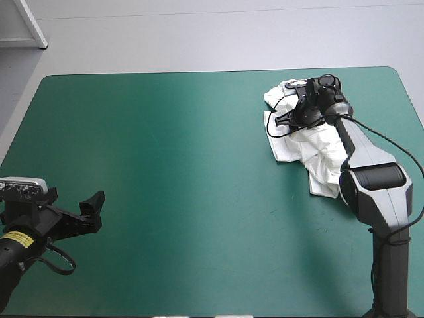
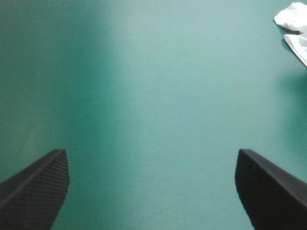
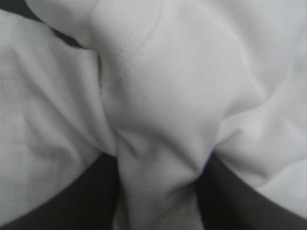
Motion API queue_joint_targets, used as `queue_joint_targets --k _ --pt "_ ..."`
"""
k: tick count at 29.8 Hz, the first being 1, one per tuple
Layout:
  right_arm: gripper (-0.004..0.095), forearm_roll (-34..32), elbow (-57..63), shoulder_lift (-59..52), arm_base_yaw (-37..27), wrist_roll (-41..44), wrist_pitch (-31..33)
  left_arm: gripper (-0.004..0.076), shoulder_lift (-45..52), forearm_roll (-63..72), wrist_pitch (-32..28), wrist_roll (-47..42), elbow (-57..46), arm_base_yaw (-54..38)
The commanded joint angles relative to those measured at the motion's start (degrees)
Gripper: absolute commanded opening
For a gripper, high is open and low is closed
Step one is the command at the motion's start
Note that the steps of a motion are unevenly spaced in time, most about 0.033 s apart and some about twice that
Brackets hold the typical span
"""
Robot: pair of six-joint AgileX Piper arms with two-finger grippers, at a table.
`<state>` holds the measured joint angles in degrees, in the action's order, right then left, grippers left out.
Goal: Fold the cloth
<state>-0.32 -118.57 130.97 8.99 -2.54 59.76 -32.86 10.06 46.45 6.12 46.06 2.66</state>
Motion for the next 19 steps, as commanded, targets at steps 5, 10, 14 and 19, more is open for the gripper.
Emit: queue_joint_targets --k 5,10,14,19 --pt "-0.0014 10.44 -1.13 -3.04 0.38 -7.63 -3.84 0.0673 -0.40 0.51 -3.32 -0.38 4.04 0.32" --pt "-0.0019 19.12 -1.22 -7.32 5.56 -17.16 -2.71 0.0673 -0.40 -2.23 -2.78 -0.16 4.81 0.32" --pt "-0.0019 17.96 -1.40 -9.63 14.13 -19.43 -0.45 0.0673 -0.40 -5.80 -1.37 -0.91 6.87 0.32" --pt "-0.0019 16.56 -2.29 -9.91 26.11 -19.79 2.59 0.0673 -0.40 -11.05 2.15 -2.91 10.92 0.32"
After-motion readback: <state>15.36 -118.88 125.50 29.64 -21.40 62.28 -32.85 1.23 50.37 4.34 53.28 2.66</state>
